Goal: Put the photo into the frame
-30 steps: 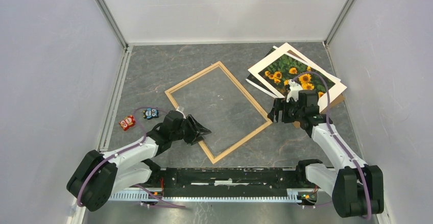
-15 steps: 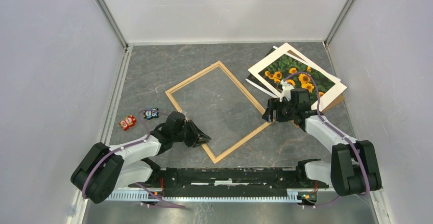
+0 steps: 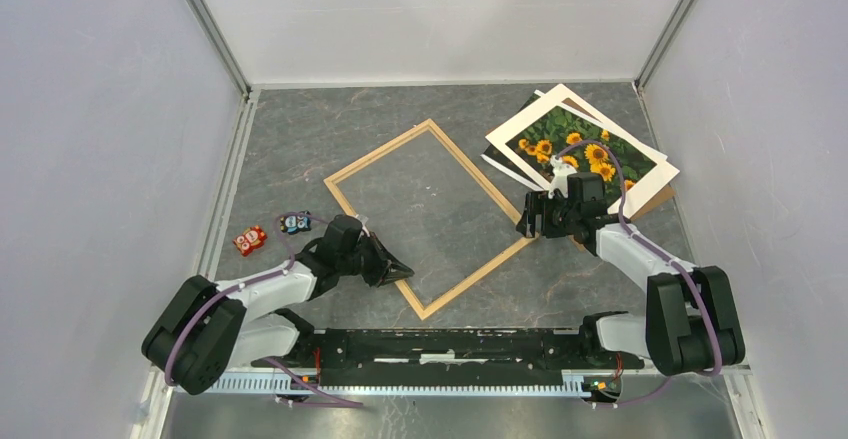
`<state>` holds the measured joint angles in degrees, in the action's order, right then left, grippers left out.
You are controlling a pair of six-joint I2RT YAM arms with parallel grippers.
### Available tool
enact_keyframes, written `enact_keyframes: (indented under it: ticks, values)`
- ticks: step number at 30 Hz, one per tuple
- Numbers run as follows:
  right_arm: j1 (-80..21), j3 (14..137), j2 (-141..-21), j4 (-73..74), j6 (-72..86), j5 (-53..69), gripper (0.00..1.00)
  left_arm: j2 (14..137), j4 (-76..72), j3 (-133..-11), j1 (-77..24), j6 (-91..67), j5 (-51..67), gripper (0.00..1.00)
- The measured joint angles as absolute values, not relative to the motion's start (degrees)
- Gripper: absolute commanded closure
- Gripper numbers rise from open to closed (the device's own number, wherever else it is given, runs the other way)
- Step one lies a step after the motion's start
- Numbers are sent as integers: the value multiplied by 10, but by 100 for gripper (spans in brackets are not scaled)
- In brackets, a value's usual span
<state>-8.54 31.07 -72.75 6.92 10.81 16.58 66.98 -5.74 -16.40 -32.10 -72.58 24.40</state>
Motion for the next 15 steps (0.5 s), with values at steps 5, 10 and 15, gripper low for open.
enact_keyframes:
  ticks: [5, 10, 15]
  values:
    - [-85, 311, -728, 65, 114, 157, 19, 667, -69, -164, -318, -726, 255, 98]
    - [-78, 310, -709, 65, 129, 141, 18, 640, -109, -157, -318, -727, 261, 98]
    - [-34, 309, -691, 49, 156, 159, 20, 612, -129, -156, -318, -727, 262, 98]
